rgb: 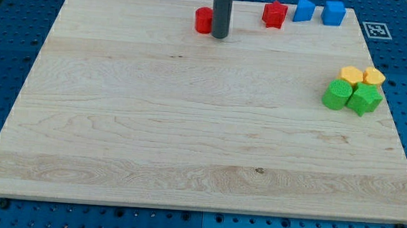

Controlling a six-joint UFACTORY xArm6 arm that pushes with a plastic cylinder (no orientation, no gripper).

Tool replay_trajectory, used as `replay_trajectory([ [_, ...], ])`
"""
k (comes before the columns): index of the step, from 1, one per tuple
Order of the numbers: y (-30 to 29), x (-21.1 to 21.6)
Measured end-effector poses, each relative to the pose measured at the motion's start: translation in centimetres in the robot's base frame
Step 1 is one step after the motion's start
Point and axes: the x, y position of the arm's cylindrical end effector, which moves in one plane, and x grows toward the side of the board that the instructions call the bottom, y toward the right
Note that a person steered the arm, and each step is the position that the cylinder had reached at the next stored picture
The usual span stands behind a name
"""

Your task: Point your arm at the red star

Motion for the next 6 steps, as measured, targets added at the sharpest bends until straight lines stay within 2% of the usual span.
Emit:
replay_trajectory([
  [3,-1.1,-8.1],
  [4,-0.2,-9.2],
  [6,9.3,-9.3],
])
